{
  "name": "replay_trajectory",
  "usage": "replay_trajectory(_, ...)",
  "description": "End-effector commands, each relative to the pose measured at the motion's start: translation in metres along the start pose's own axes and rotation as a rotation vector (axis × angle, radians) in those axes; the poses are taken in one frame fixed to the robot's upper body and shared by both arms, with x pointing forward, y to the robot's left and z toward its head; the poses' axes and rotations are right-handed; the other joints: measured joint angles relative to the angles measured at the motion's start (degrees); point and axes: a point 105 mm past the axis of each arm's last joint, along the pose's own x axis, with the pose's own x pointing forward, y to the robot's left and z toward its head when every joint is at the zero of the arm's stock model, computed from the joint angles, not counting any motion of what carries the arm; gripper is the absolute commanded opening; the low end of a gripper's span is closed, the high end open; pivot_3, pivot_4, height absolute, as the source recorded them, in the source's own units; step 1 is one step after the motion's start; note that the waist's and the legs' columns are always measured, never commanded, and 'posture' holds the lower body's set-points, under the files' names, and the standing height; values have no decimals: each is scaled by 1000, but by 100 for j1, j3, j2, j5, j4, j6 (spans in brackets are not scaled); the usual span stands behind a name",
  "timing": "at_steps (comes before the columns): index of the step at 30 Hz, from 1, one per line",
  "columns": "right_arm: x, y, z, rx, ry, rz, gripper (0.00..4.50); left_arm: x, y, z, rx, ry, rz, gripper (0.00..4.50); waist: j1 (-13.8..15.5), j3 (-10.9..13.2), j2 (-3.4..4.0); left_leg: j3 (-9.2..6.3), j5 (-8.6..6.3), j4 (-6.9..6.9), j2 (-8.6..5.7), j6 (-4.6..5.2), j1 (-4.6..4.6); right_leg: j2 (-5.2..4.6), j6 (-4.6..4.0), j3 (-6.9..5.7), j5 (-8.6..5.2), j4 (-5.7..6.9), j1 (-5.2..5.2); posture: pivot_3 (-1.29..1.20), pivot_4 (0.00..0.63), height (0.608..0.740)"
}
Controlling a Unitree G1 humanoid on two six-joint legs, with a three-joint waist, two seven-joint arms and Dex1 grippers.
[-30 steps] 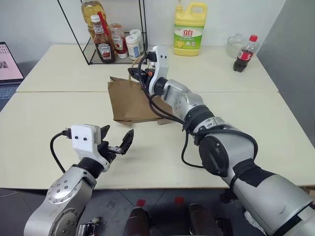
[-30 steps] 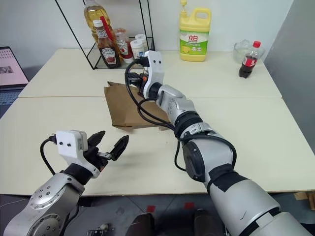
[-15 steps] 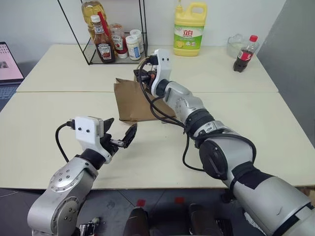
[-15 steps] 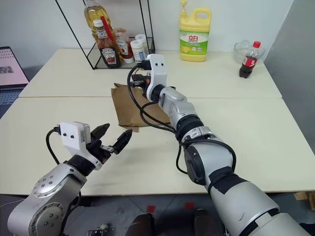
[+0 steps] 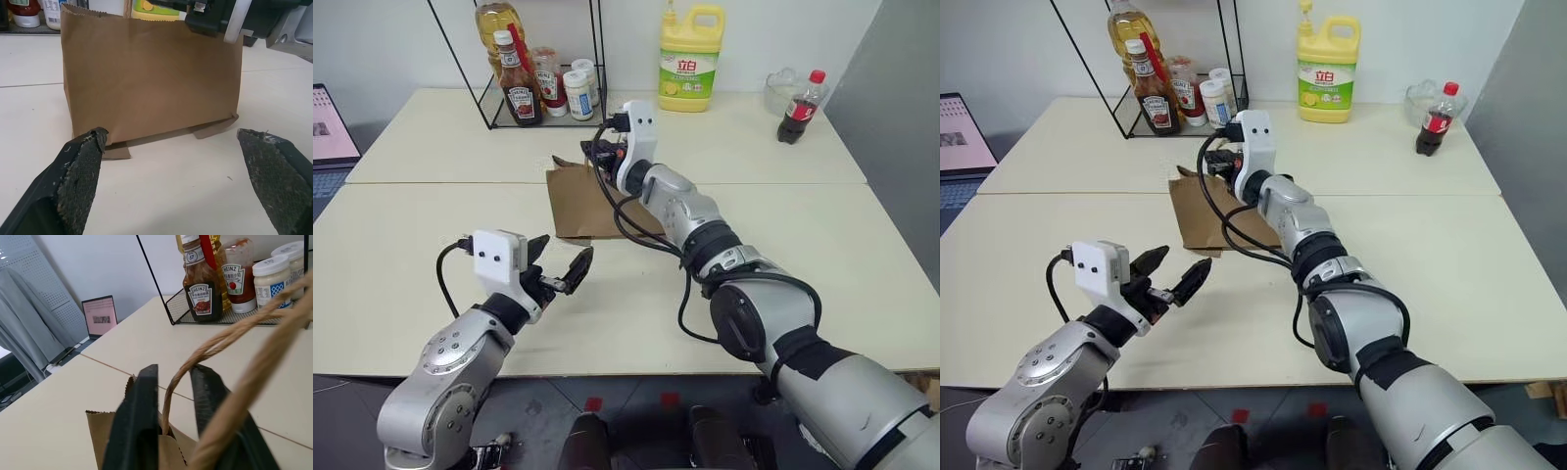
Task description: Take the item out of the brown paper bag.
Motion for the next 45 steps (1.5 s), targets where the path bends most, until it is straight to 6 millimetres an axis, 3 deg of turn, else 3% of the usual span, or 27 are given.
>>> replay_trajectory(1,-2,5,14,-18,-33,58,2108,-2,-3,11,32,-46,-6,4500,0,0,0,0,0,0,0,0,0,0,0,0,0,0,0,0,150,740)
replay_trajectory(8,-24,-2,21,-35,-13,155,4486,-3,1,12,48,-28,-24,4500,10,-2,-2,-1,0,1,0,0,1,0,0,0,0,0,2,0,150,740)
replay_trajectory(19,-96,-23,52,-104,70,203,4486,6,13,32,38,18,-169,4500,25,-1,-2,-9,-8,2,-1,14,0,1,0,-6,0,0,3,0,150,740)
replay_trajectory(24,-142,-34,66,-134,80,181,4486,13,32,64,38,14,-258,4500,51,-1,-3,-18,-8,2,-1,16,-3,2,1,-15,-1,-2,3,0,150,740)
replay_trajectory(29,-173,-34,35,-359,138,132,4486,47,70,112,160,-51,-206,4500,97,-3,-7,-26,-9,1,-1,17,0,6,2,-22,-2,-13,8,0,150,740)
replay_trajectory(34,-186,-31,-1,-401,126,35,4486,105,106,131,330,-62,-49,4500,91,-2,-6,-27,-4,0,-2,8,-1,8,3,-20,-1,-19,8,0,150,740)
replay_trajectory(40,-190,-13,-17,-336,50,-54,4486,157,98,147,515,-27,12,4500,105,-2,-7,-30,3,1,-2,-4,-24,8,3,-27,-1,-36,0,0,150,740)
replay_trajectory(45,-195,-13,-19,-333,37,-107,4486,169,97,134,651,103,-4,4500,32,-2,-7,-30,3,-2,-4,-4,-42,7,3,-30,-1,-46,-16,0,150,740)
